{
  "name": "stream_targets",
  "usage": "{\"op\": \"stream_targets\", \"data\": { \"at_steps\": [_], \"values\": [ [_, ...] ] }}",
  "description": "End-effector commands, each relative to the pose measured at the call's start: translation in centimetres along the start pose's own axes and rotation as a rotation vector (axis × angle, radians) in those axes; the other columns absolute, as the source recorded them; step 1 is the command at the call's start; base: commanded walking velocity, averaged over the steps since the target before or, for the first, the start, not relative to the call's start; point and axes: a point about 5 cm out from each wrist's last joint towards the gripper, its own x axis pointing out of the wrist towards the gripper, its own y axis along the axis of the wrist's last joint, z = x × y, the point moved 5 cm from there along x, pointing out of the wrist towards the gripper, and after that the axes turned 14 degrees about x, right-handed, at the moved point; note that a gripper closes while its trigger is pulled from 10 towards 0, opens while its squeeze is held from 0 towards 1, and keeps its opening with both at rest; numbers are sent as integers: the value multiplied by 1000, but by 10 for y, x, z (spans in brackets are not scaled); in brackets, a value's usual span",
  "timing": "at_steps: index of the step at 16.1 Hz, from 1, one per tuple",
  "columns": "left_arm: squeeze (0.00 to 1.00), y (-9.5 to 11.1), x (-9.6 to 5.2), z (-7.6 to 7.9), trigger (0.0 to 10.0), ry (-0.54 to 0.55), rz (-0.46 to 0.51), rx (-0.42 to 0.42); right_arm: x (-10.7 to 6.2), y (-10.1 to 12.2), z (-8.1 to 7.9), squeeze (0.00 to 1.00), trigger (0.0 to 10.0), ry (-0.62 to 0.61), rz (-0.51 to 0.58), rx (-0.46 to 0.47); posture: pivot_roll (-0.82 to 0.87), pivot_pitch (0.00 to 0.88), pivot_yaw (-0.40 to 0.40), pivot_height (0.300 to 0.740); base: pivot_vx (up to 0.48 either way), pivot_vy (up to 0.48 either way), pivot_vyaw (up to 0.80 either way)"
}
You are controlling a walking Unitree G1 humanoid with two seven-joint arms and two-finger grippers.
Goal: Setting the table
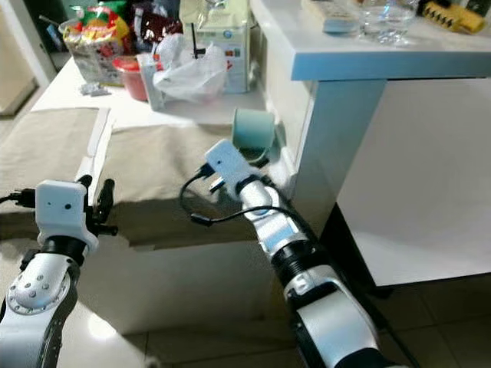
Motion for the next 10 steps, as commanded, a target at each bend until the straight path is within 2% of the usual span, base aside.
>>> {"op": "stream_targets", "data": {
  "at_steps": [1,2,3,4,6,7,10],
  "values": [
    [0,7,1,0,10000,2,23,4,-2,-11,2,0,10000,-12,-36,-24,22,25,23,740,0,0,0],
    [0,8,1,0,10000,1,24,4,-2,-11,4,0,10000,-19,-37,-36,22,25,23,740,0,0,0],
    [0,8,1,0,10000,3,25,3,-3,-19,13,0,10000,-53,-61,-113,25,25,24,740,0,0,0],
    [0,8,2,0,10000,4,25,3,-4,-22,18,0,10000,-75,-70,-139,26,25,25,740,0,0,0],
    [0,8,2,-1,10000,6,25,5,-6,-30,28,0,10000,-117,-101,-144,30,25,26,740,0,0,0],
    [0,8,2,-2,10000,8,25,7,-5,-26,27,0,10000,-113,-83,-114,30,25,28,740,0,0,0],
    [0,8,2,-2,10000,9,28,10,-2,11,-14,0,10000,86,76,-32,30,23,30,740,0,0,0]
  ]
}}
